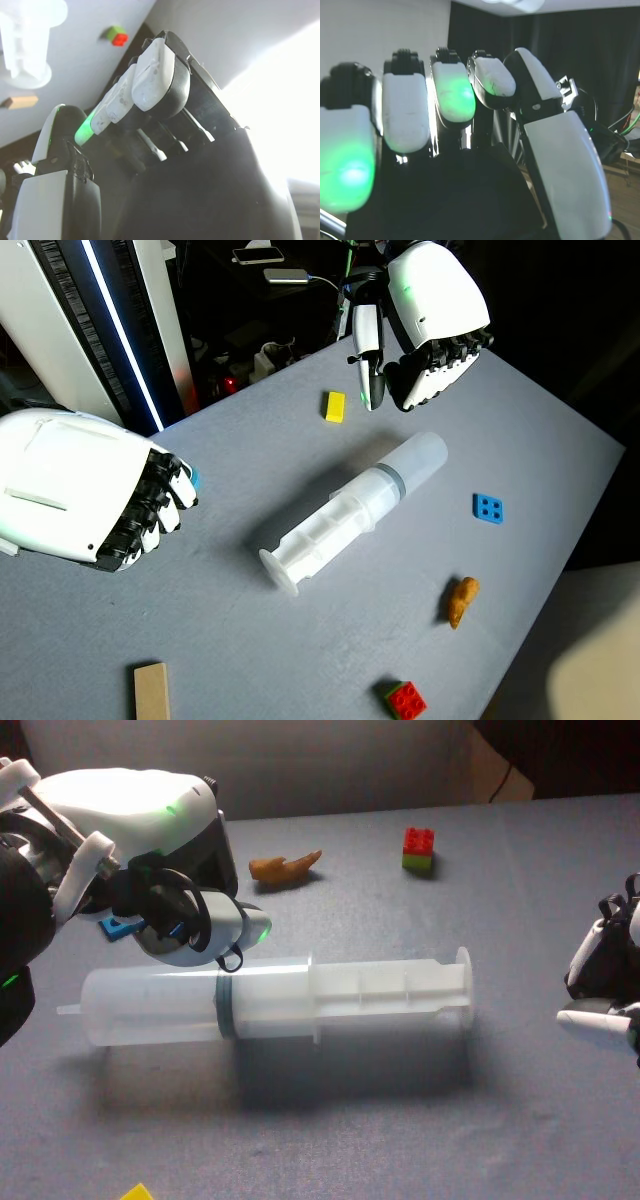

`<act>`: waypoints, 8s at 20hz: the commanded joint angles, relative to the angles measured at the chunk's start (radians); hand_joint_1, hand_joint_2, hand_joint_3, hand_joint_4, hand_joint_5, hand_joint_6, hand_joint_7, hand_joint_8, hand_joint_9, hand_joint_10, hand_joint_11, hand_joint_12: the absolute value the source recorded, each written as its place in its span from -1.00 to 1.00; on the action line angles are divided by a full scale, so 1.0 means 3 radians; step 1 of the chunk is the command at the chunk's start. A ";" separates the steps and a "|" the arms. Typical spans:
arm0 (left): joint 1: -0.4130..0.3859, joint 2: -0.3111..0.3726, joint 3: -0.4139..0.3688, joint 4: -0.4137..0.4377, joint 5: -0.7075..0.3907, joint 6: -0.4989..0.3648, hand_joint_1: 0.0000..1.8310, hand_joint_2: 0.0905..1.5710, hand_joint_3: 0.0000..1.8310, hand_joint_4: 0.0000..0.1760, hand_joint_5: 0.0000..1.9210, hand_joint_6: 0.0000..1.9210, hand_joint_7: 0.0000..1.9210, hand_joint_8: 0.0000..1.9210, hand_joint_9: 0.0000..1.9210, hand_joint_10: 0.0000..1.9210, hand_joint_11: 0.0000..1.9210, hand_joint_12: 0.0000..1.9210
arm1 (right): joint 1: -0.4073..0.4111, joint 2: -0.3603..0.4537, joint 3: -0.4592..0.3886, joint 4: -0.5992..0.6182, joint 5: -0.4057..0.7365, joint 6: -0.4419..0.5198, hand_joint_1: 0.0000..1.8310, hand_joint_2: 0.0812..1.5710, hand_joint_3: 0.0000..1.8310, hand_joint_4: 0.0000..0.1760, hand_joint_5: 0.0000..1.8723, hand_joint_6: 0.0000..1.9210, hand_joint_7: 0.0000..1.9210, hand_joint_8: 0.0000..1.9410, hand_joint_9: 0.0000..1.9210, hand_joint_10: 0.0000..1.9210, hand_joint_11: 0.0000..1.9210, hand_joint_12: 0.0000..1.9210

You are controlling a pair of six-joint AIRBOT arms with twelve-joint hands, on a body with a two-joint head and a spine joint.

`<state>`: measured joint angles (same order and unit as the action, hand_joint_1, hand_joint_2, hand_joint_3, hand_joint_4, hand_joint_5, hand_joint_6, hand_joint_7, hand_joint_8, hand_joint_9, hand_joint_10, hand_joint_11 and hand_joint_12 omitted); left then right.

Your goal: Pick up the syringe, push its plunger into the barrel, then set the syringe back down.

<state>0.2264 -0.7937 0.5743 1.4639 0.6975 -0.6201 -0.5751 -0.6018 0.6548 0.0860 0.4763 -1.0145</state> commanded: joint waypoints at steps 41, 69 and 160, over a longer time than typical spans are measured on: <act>0.1012 -0.0830 0.0509 0.0657 0.0862 -0.0589 -0.18 0.33 -0.99 -1.00 -1.00 -1.00 -1.00 -1.00 -1.00 -1.00 -1.00 -1.00 | 0.0023 0.0012 -0.0003 0.0005 0.0341 -0.0003 -0.70 0.41 -1.00 -1.00 -0.97 -1.00 -0.95 -1.00 -0.97 -1.00 -1.00 -0.82; 0.1302 -0.1489 0.0974 0.0826 0.1324 -0.0752 -0.22 0.38 -1.00 -1.00 -1.00 -1.00 -1.00 -1.00 -1.00 -1.00 -0.99 -1.00 | 0.0015 0.0008 -0.0002 0.0005 0.0330 0.0003 -0.69 0.42 -1.00 -1.00 -0.98 -1.00 -0.95 -1.00 -0.97 -0.99 -1.00 -0.85; 0.1038 -0.1049 0.1599 0.2996 -0.0642 -0.2408 0.63 0.41 -1.00 -1.00 -0.12 -0.05 -0.09 0.16 -0.05 0.26 -0.18 0.69 | -0.0102 -0.1323 -0.0092 0.3482 0.1705 0.1243 -0.69 0.43 -1.00 -1.00 -0.97 -1.00 -0.95 -1.00 -0.95 -1.00 -1.00 -0.75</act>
<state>0.5526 -1.1069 1.0512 2.3219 0.4141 -1.3361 -0.6136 -1.0092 0.6270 1.2015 0.9241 -0.6479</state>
